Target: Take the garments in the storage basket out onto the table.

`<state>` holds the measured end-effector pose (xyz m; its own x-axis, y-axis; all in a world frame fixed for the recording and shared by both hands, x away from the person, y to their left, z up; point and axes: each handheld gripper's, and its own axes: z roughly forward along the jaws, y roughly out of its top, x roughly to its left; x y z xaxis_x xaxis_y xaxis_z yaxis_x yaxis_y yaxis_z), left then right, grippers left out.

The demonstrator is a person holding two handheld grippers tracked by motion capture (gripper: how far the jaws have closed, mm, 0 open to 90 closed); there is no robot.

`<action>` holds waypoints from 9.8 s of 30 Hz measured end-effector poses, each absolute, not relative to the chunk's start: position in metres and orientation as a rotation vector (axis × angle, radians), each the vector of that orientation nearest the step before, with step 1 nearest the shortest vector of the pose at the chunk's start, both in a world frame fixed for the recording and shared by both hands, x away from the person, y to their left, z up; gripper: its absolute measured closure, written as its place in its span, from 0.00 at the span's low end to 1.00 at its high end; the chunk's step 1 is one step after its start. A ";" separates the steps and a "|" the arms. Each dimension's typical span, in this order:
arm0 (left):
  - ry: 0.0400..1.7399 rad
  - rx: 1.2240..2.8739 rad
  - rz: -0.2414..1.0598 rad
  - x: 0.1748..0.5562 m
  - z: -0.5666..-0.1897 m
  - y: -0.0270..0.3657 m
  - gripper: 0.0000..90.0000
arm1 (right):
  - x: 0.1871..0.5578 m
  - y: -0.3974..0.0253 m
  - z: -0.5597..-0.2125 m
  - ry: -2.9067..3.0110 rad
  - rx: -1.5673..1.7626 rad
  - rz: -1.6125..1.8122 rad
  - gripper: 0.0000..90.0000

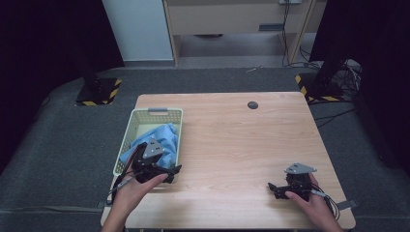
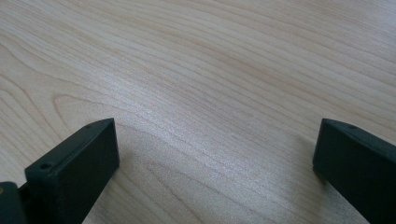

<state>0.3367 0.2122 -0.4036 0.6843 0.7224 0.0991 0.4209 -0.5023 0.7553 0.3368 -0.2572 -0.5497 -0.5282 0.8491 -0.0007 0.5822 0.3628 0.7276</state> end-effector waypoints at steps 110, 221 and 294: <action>1.081 2.375 0.352 0.484 -0.511 0.242 0.00 | 0.337 -0.257 -0.550 2.255 1.247 0.972 0.01; 1.045 2.434 0.283 0.484 -0.504 0.239 0.64 | 0.337 -0.257 -0.550 2.256 1.246 0.972 0.01; 0.857 2.171 0.531 0.428 -0.396 0.260 0.83 | 0.338 -0.257 -0.550 2.258 1.244 0.973 0.01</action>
